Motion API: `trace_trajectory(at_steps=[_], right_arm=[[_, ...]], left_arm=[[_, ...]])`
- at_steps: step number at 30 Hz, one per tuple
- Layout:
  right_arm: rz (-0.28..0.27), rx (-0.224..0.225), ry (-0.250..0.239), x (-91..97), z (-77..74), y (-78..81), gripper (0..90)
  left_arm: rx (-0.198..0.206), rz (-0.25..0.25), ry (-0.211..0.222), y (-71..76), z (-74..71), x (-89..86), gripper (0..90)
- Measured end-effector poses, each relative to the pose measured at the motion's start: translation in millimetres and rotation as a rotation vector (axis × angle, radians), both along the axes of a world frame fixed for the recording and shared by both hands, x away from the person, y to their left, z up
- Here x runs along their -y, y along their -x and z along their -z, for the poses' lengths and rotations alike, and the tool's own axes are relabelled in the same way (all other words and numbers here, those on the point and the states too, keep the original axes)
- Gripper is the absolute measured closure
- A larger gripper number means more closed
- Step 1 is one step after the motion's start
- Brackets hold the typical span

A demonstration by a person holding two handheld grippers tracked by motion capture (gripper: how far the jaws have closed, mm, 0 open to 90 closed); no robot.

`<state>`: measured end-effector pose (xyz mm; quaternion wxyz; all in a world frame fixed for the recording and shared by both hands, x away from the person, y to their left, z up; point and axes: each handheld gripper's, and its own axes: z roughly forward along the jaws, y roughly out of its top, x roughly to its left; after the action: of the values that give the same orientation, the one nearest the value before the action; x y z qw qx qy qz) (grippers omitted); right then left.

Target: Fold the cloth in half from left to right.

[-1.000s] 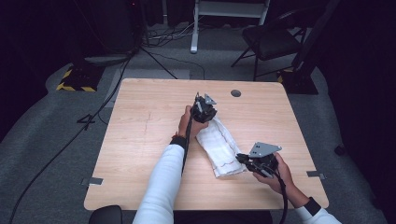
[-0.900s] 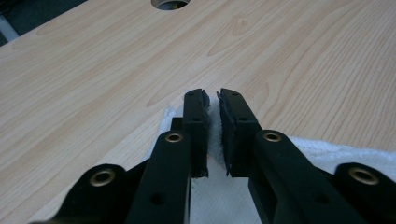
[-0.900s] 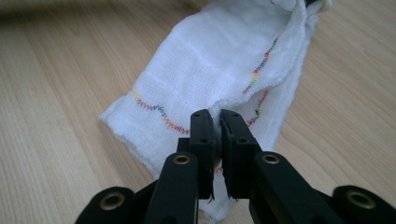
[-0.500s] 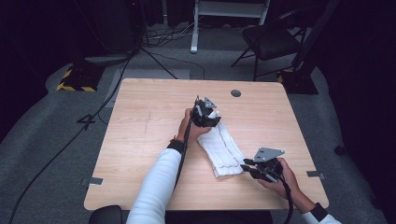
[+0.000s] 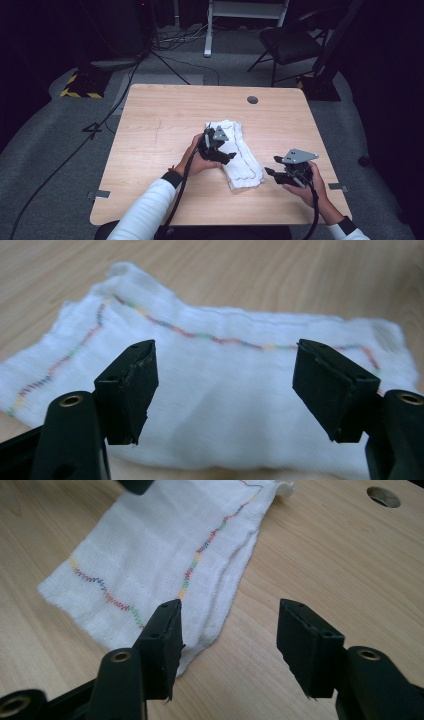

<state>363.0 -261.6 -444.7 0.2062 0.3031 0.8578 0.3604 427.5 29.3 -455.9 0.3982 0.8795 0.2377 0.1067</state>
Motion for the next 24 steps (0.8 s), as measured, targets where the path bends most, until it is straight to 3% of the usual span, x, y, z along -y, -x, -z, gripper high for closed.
trace_trajectory(at_steps=[2,4,7,10,14,17,24], right_arm=[[-0.009,-0.006,0.013,-2.1,3.2,-5.2,41.3],[-0.015,-0.018,0.027,-4.5,6.8,-9.4,41.0],[-0.040,-0.045,0.059,-9.2,15.8,-17.2,40.0],[-0.065,-0.072,0.076,-12.4,23.2,-22.9,40.0],[-0.098,-0.101,0.084,-16.6,30.2,-25.2,40.0],[-0.122,-0.118,0.121,-21.4,35.7,-22.5,42.4],[-0.156,-0.130,0.110,-27.8,37.2,-13.0,46.5]], left_arm=[[-0.010,0.027,-0.003,9.9,0.9,2.1,26.2],[0.006,0.056,-0.030,22.9,2.3,5.8,26.3],[-0.011,0.077,-0.027,35.3,6.8,9.1,26.6],[-0.010,0.091,-0.056,43.4,13.9,12.6,26.8],[-0.037,0.094,-0.070,44.5,21.9,11.3,27.4],[-0.055,0.105,-0.068,43.2,25.7,7.7,27.8],[-0.070,0.107,-0.095,47.9,32.5,0.0,28.4]])
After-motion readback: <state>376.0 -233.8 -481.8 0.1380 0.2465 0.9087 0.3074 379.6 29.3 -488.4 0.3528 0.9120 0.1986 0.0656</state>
